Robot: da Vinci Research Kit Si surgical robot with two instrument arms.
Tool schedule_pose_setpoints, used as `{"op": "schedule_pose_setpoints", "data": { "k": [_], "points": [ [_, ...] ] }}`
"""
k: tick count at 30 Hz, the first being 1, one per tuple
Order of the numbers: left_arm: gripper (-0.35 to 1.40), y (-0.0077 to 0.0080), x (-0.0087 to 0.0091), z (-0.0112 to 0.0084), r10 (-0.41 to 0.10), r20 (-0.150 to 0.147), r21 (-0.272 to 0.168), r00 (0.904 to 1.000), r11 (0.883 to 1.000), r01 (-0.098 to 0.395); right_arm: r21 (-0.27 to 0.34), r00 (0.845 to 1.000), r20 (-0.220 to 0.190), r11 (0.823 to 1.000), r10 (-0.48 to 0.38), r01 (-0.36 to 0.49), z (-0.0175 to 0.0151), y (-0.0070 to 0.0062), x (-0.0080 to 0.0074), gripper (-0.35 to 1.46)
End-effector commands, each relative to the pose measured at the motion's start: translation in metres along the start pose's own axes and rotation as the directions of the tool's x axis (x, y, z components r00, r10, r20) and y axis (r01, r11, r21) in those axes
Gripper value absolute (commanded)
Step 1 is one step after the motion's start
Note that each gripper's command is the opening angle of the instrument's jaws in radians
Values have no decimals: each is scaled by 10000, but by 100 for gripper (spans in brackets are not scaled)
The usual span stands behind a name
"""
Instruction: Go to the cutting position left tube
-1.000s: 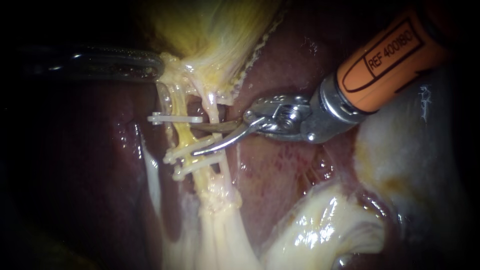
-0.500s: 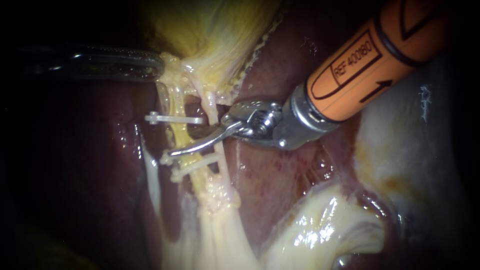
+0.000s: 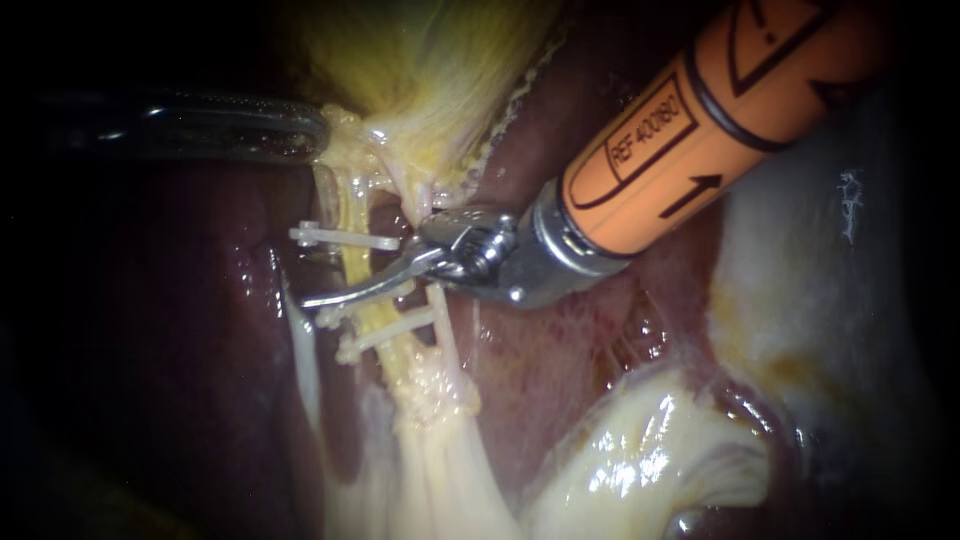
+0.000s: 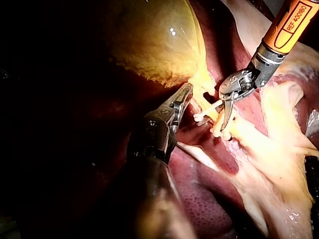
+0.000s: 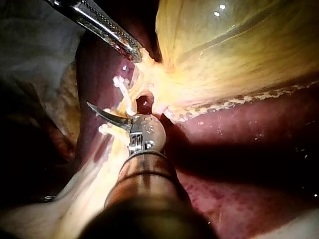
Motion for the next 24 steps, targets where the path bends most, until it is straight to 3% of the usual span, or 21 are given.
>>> {"op": "schedule_pose_setpoints", "data": {
  "k": [1,7,12,21,24],
  "points": [
    [-35,0,0,0,0,0,0,10000,10000,0,52,9999,-99,10000,-21,21,2,0,1,129],
    [-35,0,0,0,0,-1,3,10000,10000,0,-65,9988,-491,10000,42,-45,12,1,4,134],
    [-35,0,0,0,0,-1,4,10000,10000,0,92,9951,-799,9982,-584,593,14,-5,7,134],
    [-35,2,1,-2,2,-2,-11,10000,10000,-3,733,9915,-1246,9963,-364,458,4,-44,32,132],
    [-35,3,1,-2,2,-2,-8,10000,10000,-2,868,9917,-1244,9952,-335,445,2,-50,35,129]
  ]
}}
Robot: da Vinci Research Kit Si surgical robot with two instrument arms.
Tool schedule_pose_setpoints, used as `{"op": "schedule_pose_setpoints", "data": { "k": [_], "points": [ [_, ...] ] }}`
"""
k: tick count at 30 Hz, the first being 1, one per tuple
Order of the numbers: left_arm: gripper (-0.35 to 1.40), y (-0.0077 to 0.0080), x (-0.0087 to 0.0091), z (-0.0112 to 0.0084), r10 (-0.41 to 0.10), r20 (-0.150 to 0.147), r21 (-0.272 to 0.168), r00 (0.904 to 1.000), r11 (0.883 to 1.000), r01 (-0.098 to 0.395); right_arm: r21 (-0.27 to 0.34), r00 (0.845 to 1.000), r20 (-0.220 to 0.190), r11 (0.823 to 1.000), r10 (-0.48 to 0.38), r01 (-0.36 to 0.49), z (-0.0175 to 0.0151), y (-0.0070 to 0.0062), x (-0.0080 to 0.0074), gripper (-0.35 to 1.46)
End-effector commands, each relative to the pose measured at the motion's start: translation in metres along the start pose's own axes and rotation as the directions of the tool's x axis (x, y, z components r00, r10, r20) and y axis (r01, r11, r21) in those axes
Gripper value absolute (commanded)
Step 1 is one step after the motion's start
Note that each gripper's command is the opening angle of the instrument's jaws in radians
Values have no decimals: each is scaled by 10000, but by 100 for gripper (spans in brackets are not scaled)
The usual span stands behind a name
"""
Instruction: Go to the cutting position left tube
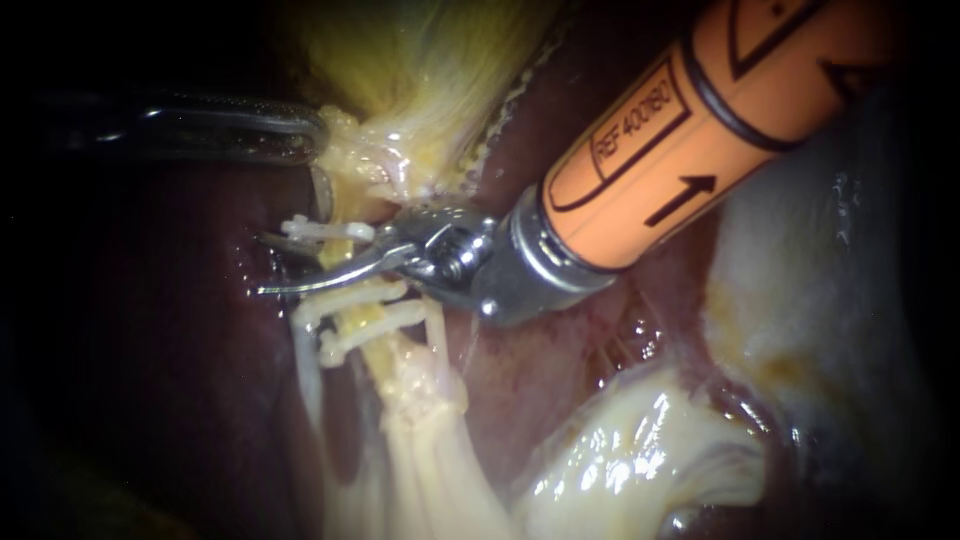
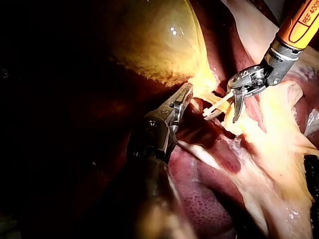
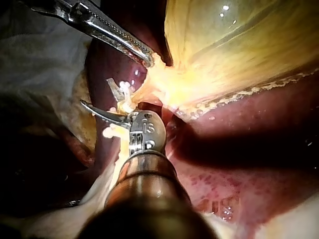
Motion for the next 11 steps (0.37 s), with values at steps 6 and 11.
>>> {"op": "schedule_pose_setpoints", "data": {
  "k": [6,11],
  "points": [
    [-35,0,0,0,3,2,-4,10000,10000,-3,22,10000,36,10000,-6,6,-1,0,-1,129],
    [-35,0,0,0,2,2,-4,10000,10000,-2,26,10000,39,10000,-7,7,-2,0,-2,129]
  ]
}}
